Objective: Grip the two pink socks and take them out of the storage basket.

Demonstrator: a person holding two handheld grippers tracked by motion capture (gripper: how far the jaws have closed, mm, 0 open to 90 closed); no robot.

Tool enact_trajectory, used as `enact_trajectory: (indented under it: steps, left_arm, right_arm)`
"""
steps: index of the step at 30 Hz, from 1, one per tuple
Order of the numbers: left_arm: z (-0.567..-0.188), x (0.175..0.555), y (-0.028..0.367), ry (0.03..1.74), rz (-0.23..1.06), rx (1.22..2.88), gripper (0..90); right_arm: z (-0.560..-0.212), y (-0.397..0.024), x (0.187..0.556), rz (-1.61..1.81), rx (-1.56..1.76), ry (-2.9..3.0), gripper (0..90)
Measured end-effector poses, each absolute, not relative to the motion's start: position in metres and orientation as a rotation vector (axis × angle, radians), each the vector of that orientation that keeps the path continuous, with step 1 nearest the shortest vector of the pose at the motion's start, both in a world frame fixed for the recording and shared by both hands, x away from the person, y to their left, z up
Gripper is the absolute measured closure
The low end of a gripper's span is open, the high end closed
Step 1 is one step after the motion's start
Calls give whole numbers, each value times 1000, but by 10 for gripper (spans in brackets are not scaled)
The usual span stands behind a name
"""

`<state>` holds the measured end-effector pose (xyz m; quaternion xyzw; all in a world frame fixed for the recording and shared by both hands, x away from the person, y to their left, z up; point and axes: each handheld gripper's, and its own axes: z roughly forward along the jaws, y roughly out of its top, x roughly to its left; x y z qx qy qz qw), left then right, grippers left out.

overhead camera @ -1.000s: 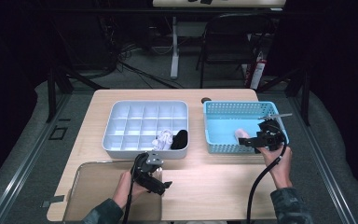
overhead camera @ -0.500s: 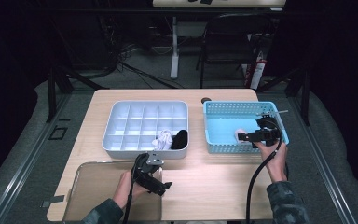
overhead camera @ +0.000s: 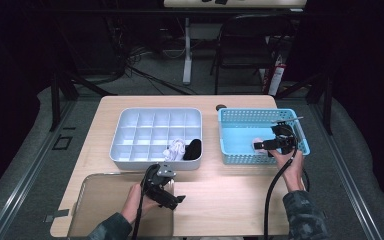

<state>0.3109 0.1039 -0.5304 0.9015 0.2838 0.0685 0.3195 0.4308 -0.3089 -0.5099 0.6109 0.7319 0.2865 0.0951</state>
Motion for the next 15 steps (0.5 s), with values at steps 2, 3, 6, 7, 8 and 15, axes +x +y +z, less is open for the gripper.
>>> enact_trajectory:
  steps: [2, 3, 6, 7, 8, 15]
  left_arm:
    - [-530, 311, 104, 746, 185, 2373, 1]
    - [-530, 311, 104, 747, 183, 2373, 1]
    - [-530, 311, 104, 743, 181, 2377, 1]
    - [-530, 311, 104, 742, 183, 2379, 1]
    - [-530, 311, 104, 742, 185, 2378, 1]
    - [-530, 312, 104, 745, 167, 2372, 1]
  right_arm:
    - [-511, -309, 432, 841, 1819, 2167, 241]
    - [-511, -308, 432, 834, 1826, 2169, 255]
    - [-512, -308, 434, 805, 1843, 2169, 293]
    - [-512, -307, 435, 792, 1850, 2164, 316]
    - [-514, -307, 436, 785, 1863, 2151, 328]
    - [-513, -307, 441, 729, 1901, 2142, 436]
